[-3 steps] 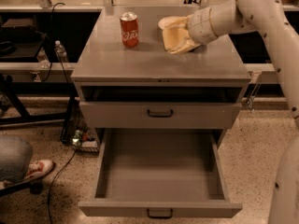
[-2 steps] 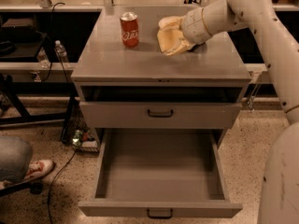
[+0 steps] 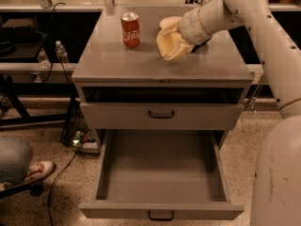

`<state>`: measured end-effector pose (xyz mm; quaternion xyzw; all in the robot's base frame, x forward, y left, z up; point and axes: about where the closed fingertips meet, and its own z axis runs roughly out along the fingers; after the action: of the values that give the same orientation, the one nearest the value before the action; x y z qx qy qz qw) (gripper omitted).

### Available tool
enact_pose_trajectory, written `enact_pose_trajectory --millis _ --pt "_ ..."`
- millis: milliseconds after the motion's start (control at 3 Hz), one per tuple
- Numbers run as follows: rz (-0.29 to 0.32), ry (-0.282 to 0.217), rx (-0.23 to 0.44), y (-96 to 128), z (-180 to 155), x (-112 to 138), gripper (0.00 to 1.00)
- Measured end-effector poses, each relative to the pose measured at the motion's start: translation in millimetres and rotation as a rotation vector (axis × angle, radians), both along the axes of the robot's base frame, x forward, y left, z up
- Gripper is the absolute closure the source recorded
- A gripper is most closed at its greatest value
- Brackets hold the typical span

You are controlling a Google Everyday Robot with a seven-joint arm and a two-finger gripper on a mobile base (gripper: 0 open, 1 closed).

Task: Pick sponge from middle drawer and place on counter

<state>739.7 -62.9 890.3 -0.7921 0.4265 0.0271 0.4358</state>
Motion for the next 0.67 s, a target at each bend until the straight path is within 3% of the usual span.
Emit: enact_pose_trajectory --millis 333,667 --pt "0.007 0.009 -0.007 0.2 -1.3 -1.7 0.01" --pt "0.01 0.013 -0.009 -1.6 -1.2 -4.2 0.0"
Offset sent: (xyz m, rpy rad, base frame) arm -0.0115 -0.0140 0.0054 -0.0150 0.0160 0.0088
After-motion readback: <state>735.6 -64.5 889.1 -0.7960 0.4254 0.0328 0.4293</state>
